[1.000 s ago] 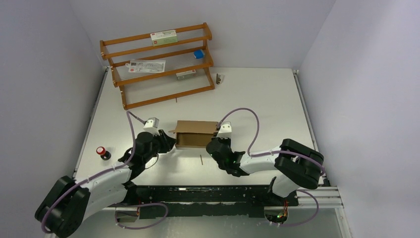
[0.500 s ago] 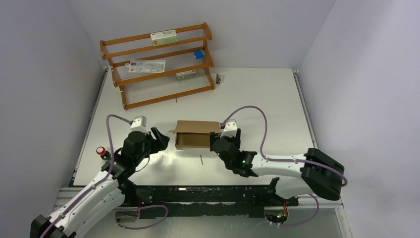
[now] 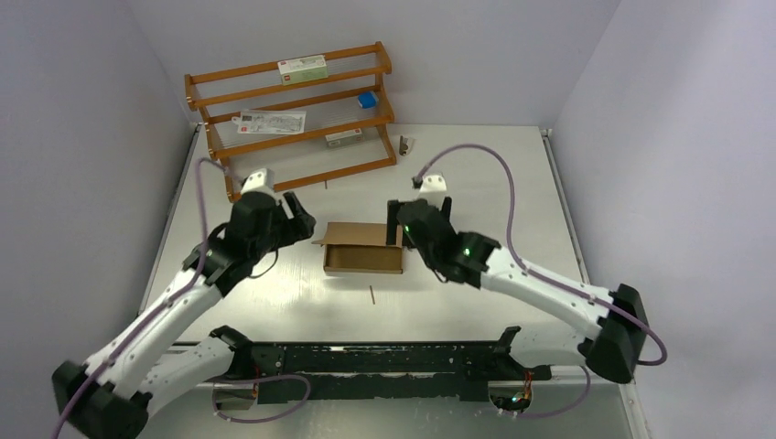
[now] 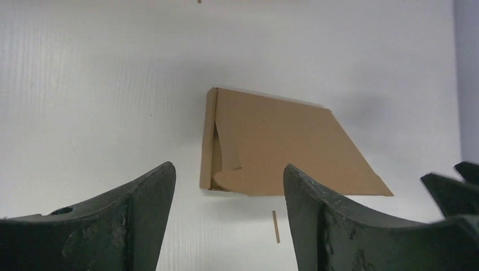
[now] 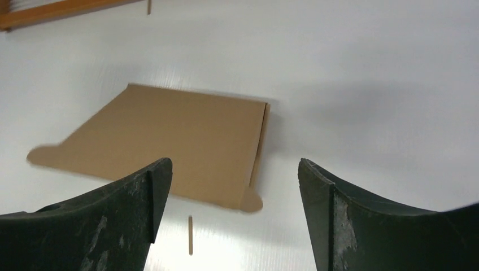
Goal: Fold the paper box
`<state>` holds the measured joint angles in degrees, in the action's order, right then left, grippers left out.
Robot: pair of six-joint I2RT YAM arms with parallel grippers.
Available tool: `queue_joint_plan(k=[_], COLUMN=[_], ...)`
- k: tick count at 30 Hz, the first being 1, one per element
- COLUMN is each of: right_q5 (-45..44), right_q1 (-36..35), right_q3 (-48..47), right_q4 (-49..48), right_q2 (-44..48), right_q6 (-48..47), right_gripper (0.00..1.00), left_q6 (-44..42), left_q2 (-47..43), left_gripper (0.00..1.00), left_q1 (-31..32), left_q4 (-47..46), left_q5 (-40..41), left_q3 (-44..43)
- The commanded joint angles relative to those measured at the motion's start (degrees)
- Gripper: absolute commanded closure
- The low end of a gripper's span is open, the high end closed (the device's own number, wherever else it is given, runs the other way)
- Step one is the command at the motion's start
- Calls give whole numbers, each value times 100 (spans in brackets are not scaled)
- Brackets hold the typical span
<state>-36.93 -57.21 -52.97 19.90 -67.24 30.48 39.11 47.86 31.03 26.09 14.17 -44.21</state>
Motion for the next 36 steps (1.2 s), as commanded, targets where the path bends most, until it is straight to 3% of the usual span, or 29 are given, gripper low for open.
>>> queue_joint_plan(k=[1, 6, 12, 19, 36], right_q5=[747, 1224, 2188, 2662, 3330], right_q1=[620, 999, 1395, 1540, 1544], right_q3=[-852, -1036, -766, -467, 7], right_q4=[1294, 1304, 870, 499, -91], right_q2=[-756, -1119, -1224, -1414, -1510], right_q6=[322, 807, 1499, 1932, 2153], right_gripper=[15, 20, 22, 25, 57], left_q6=[-385, -489, -340, -160, 312], left_q2=[969, 1745, 2020, 2275, 2389], left_gripper=[26, 29, 30, 34, 57], left_q1=[-120, -404, -581, -685, -677], left_q4=[155, 109, -58, -524, -1247], left_q5=[-541, -1341, -1977, -2698, -3594], left_q3=[-643, -918, -802, -460, 119])
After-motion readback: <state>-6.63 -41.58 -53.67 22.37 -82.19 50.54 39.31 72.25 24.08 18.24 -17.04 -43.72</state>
